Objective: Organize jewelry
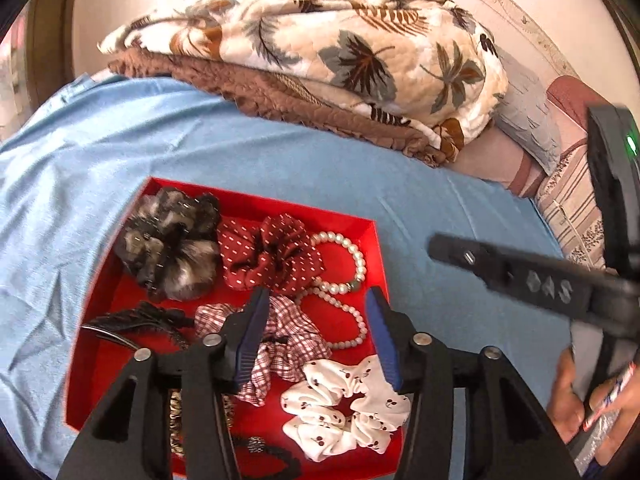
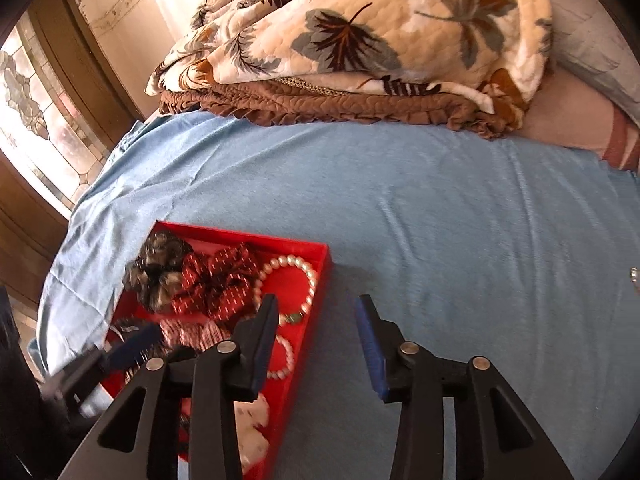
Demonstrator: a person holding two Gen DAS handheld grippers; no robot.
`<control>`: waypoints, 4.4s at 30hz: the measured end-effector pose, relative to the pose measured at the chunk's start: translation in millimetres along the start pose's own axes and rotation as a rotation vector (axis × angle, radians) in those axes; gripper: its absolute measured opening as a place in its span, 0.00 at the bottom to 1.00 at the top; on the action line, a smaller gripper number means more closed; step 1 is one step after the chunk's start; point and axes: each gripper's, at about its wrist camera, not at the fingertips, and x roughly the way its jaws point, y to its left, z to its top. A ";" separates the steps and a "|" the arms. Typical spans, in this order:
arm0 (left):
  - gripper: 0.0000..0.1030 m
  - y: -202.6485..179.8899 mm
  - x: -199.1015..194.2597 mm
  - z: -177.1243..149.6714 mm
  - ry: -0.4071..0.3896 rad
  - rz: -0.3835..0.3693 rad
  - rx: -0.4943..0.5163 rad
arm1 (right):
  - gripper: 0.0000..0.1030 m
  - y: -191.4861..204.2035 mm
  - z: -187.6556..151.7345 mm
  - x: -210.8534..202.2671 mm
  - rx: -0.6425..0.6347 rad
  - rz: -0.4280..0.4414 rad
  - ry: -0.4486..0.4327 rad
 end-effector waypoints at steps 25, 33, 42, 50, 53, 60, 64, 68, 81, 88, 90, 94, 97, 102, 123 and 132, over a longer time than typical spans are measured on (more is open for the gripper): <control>0.65 -2.7 -43.2 -8.8 -0.176 0.197 0.074 | 0.54 4.1 -88.5 -27.8 0.005 -0.044 0.012; 0.68 -2.5 -49.0 -12.9 -0.194 0.215 0.073 | 0.57 9.2 -113.5 -33.7 -0.051 -0.083 0.020; 0.70 -3.3 -56.7 -18.0 -0.222 0.234 0.081 | 0.62 1.9 -133.7 -38.0 -0.013 -0.107 0.024; 0.71 -5.2 -58.4 -20.6 -0.231 0.244 0.087 | 0.63 -5.0 -150.2 -37.7 0.016 -0.107 0.040; 0.71 -4.8 -58.1 -21.2 -0.229 0.246 0.087 | 0.63 -7.1 -153.7 -38.6 0.023 -0.113 0.042; 0.76 10.5 -70.8 -14.4 -0.300 0.358 0.094 | 0.69 -8.9 -152.4 -43.8 0.027 -0.117 0.011; 0.80 24.4 -74.9 -9.2 -0.315 0.363 0.039 | 0.70 -8.6 -156.0 -35.8 0.038 -0.108 0.034; 0.81 26.1 -77.8 -8.2 -0.317 0.368 0.017 | 0.70 -5.8 -160.6 -40.6 0.018 -0.111 0.021; 1.00 -42.2 -167.6 -73.6 -0.587 0.668 0.151 | 0.73 -27.5 -203.7 -85.8 -0.023 -0.145 -0.108; 1.00 -82.1 -193.9 -107.2 -0.515 0.610 0.185 | 0.78 -47.7 -219.9 -106.5 0.006 -0.148 -0.220; 1.00 -94.1 -197.9 -115.5 -0.514 0.603 0.186 | 0.79 -50.5 -225.1 -108.6 -0.008 -0.169 -0.245; 1.00 -108.0 -199.3 -123.1 -0.475 0.535 0.159 | 0.79 -56.5 -228.4 -106.7 -0.018 -0.167 -0.246; 1.00 -115.9 -195.8 -126.4 -0.444 0.492 0.157 | 0.79 -61.4 -229.2 -110.6 -0.002 -0.146 -0.262; 1.00 -115.0 -195.3 -130.2 -0.412 0.424 0.114 | 0.80 -66.8 -230.7 -117.3 0.021 -0.132 -0.282; 1.00 -84.6 -213.8 -139.9 -0.392 0.419 0.037 | 0.80 -40.7 -242.8 -116.2 -0.084 -0.195 -0.282; 1.00 -77.4 -193.2 -145.1 -0.294 0.353 0.016 | 0.83 -37.6 -233.1 -128.2 -0.070 -0.169 -0.279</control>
